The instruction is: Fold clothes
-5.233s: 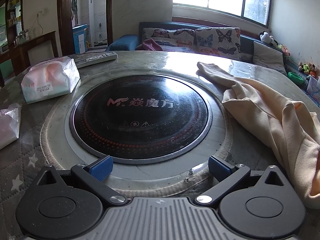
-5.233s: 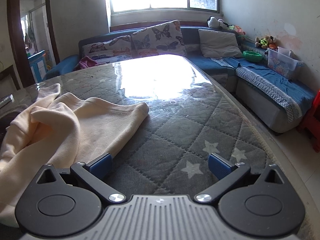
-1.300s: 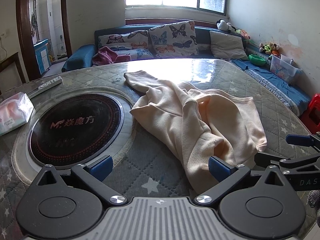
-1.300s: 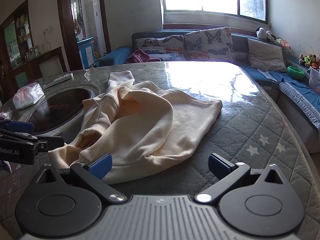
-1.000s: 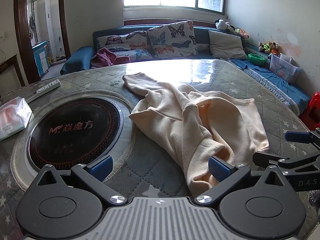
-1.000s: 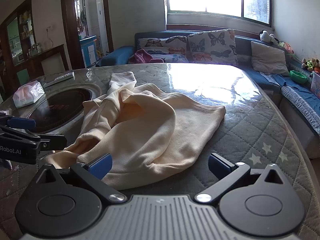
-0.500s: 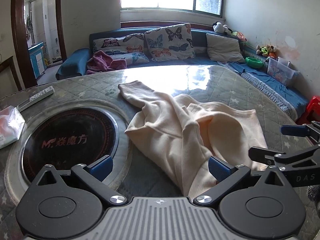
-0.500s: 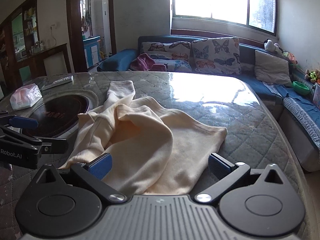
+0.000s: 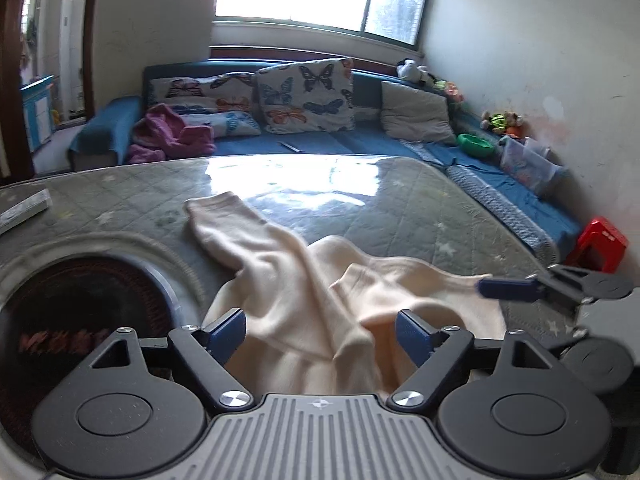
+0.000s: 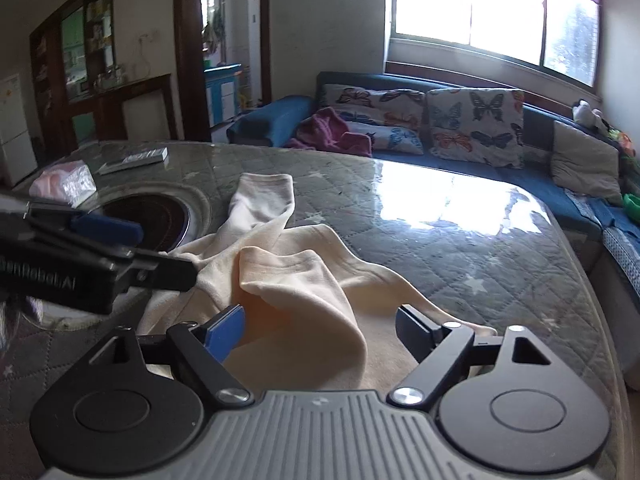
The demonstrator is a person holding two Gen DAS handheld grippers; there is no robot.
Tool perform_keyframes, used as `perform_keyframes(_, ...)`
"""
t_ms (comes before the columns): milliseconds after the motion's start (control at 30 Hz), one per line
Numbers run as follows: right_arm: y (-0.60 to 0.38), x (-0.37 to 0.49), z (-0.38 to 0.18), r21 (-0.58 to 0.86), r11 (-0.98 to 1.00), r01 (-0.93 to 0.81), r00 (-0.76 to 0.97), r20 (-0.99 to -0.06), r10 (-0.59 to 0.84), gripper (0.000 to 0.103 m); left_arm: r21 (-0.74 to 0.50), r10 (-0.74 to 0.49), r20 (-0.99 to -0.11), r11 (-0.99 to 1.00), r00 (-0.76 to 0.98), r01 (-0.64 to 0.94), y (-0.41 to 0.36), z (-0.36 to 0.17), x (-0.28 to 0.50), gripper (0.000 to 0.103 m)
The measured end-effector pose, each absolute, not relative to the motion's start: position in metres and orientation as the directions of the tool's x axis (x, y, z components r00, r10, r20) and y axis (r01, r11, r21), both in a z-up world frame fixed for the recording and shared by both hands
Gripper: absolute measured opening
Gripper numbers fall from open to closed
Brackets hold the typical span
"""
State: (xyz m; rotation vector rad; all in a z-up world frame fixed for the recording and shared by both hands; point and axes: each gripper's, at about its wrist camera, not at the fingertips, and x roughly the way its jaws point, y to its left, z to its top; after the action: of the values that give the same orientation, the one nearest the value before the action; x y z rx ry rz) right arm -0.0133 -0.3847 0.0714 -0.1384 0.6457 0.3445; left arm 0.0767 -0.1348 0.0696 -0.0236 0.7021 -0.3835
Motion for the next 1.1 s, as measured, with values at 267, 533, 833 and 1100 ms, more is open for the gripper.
perform_keyframes(267,-0.38,0.015,0.049,-0.015,0.933,-0.359,0.711,-0.653,0.262,0.053,-0.213,-0.402,-0.693,0.907,0.598,0.364,-0.144,0.044,0.106,0.029)
perform_keyframes(533,-0.403,0.004,0.054,0.05,0.956,-0.29,0.741,-0.62,0.257,0.013,-0.235,-0.398,-0.662,0.915,0.635,0.328,-0.114,0.051,0.083,0.008)
perform_keyframes(833,-0.454,-0.059,0.09,0.047,0.989,-0.142,0.846,-0.514,0.146,0.007,-0.255,-0.343,-0.601,0.938,0.722,0.233,-0.051,0.081,0.033,0.008)
perform_keyframes(1100,-0.476,-0.084,0.097,0.059,0.992,-0.115,0.839,-0.529,0.129,0.014,-0.282,-0.301,-0.626,0.947,0.72,0.151,-0.009,0.075,-0.024,0.007)
